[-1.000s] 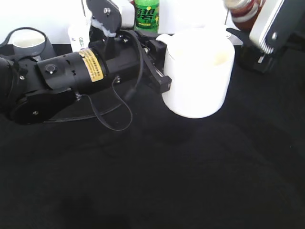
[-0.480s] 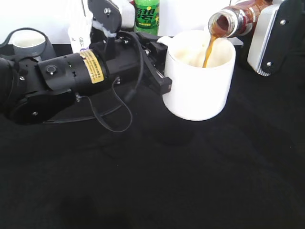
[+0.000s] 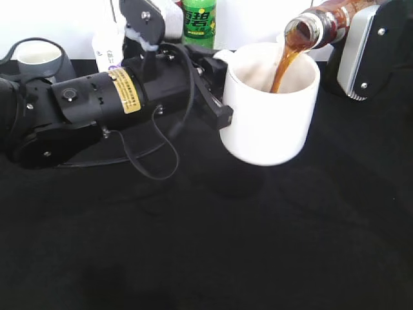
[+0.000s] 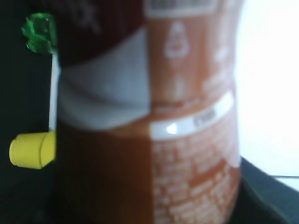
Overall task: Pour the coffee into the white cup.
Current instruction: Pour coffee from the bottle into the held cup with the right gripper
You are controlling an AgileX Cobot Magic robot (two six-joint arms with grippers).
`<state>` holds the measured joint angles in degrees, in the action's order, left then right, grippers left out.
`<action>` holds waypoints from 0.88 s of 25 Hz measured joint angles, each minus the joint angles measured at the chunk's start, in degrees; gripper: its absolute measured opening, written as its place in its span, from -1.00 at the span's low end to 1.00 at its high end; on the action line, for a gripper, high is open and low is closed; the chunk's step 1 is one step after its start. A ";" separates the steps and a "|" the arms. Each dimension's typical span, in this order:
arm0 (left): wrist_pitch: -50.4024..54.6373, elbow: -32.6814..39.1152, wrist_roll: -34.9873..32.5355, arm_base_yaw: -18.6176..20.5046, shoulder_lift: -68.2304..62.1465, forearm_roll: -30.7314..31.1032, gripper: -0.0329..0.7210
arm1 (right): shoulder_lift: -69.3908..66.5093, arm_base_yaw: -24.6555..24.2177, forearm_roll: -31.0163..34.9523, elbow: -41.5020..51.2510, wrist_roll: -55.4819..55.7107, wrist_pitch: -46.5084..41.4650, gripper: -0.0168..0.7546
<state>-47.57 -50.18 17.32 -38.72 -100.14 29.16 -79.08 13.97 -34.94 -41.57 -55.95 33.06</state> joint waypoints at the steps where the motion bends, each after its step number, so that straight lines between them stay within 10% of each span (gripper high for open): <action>1: 0.06 0.00 0.00 0.00 0.00 0.62 -0.73 | 0.00 0.00 0.12 0.00 -0.40 0.00 0.37; 16: 1.81 0.00 0.00 0.00 0.00 0.82 -0.72 | 0.00 0.00 3.28 0.00 -8.63 0.53 0.37; 22: -1.51 0.00 0.00 0.00 0.00 -1.55 -0.74 | 0.00 0.00 3.15 0.00 15.99 0.58 0.37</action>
<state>-49.08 -50.18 17.32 -38.72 -100.14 27.61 -79.08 13.97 -31.78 -41.57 -39.96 33.64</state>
